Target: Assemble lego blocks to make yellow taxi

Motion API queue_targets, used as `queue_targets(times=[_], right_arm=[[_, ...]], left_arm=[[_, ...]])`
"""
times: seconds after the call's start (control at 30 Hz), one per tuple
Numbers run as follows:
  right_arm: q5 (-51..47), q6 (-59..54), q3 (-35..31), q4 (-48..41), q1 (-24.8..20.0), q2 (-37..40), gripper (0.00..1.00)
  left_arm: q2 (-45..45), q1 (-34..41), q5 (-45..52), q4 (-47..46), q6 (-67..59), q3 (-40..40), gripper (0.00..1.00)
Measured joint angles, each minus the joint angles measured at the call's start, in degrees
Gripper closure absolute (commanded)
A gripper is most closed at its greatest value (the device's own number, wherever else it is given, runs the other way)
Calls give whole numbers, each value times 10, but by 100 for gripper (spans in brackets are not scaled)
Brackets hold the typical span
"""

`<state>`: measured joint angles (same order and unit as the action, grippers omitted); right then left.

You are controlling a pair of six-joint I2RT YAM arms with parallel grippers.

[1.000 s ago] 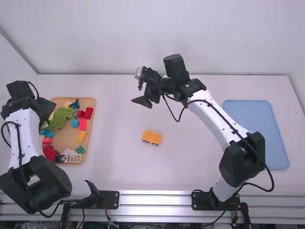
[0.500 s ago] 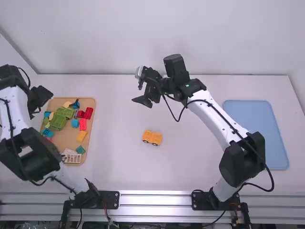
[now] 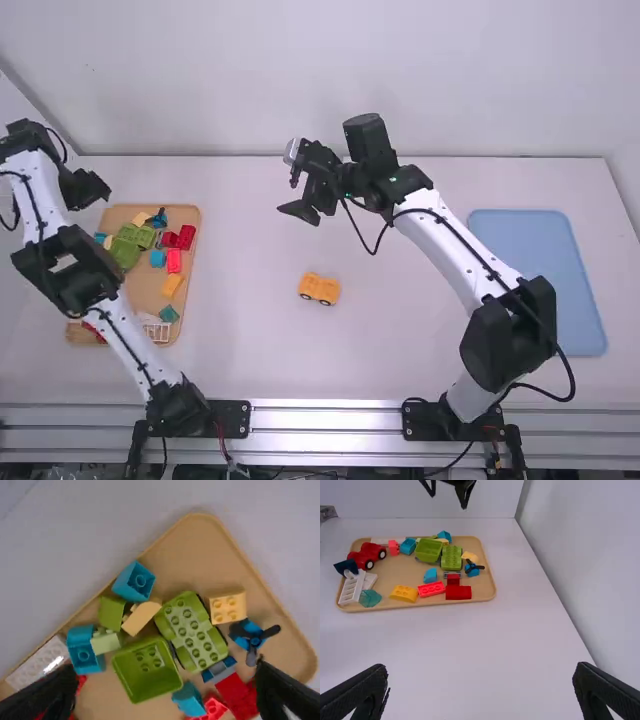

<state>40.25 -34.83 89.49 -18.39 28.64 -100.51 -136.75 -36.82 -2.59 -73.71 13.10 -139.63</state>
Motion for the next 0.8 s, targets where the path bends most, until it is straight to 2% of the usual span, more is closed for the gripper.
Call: queue_targets(times=[0.07, 0.17, 0.27, 0.3, 0.33, 0.4, 0.47, 0.8], right_arm=[[0, -1, 0, 0, 0, 0, 1], [0, 0, 0, 0, 0, 0, 1], [0, -2, 0, 0, 0, 0, 1], [0, 0, 0, 0, 0, 0, 1], [0, -1, 0, 0, 0, 0, 1], [0, 0, 0, 0, 0, 0, 2], [0, -1, 0, 0, 0, 0, 1], [-6, -1, 0, 0, 0, 0, 1]], left_arm=[[-27, 0, 0, -2, -35, 0, 32], [-46, 0, 0, 7, -88, 9, 32], [-49, -1, 0, 10, -145, 29, 39], [-49, -1, 0, 10, -183, 38, 55], [-49, -1, -1, 12, -220, 45, 62], [-49, -1, -7, 16, -269, 55, 66], [-49, -1, -22, 22, -295, 63, 60], [-49, -13, -48, 66, -308, 87, 58]])
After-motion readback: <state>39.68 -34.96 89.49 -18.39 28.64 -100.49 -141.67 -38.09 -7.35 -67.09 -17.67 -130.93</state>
